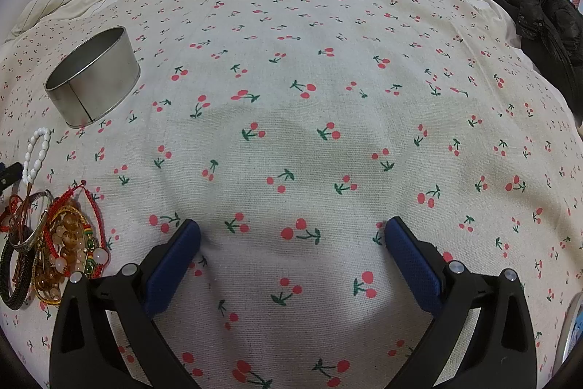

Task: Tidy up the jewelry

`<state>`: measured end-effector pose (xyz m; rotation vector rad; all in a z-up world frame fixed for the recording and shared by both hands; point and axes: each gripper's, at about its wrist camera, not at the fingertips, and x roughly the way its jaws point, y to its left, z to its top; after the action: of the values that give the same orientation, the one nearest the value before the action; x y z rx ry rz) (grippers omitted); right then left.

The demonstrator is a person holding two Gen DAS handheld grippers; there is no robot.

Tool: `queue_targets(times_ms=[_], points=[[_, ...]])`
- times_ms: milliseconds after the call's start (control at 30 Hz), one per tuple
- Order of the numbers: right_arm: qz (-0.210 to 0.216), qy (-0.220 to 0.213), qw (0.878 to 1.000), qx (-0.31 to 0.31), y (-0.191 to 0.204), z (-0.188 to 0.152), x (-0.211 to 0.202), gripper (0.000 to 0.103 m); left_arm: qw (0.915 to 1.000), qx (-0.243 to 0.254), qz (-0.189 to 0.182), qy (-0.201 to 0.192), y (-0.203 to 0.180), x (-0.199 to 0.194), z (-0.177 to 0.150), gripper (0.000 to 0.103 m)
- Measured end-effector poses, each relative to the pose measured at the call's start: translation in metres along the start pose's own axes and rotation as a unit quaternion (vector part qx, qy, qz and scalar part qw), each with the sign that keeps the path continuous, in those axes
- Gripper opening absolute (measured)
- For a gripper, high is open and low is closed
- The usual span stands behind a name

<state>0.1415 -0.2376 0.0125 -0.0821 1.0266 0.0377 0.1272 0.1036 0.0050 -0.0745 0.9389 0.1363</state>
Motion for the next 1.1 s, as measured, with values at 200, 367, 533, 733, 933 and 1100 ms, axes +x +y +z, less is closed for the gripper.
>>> queue_targets(times_ms=[200,367,533,733,933,1100], points=[[-0.007,0.004,1.000,-0.004,0.002,0.001,-0.001,0.097,0.9990,0.022,-0.027,-0.029,-0.005,-0.040,-0.024,0.096],[0.016,-0.018,0.999,-0.034,0.017,-0.006,-0.027,0.097,0.9950,0.078,-0.047,-0.041,-0.030,-0.058,-0.043,0.096],[0.077,-0.086,0.992,-0.058,0.052,-0.027,-0.071,0.097,0.9915,0.103,-0.064,-0.047,-0.047,-0.074,-0.052,0.096],[0.048,-0.134,0.988,-0.066,0.075,-0.062,-0.106,0.097,0.9919,0.114,-0.018,-0.052,-0.058,-0.102,-0.068,0.096],[0.033,-0.151,0.986,-0.061,0.080,-0.082,-0.117,0.097,0.9947,0.093,-0.018,-0.040,-0.066,-0.118,-0.081,0.096],[0.030,-0.156,0.986,-0.059,0.079,-0.083,-0.119,0.097,0.9936,0.100,-0.018,-0.050,-0.075,-0.132,-0.085,0.096]])
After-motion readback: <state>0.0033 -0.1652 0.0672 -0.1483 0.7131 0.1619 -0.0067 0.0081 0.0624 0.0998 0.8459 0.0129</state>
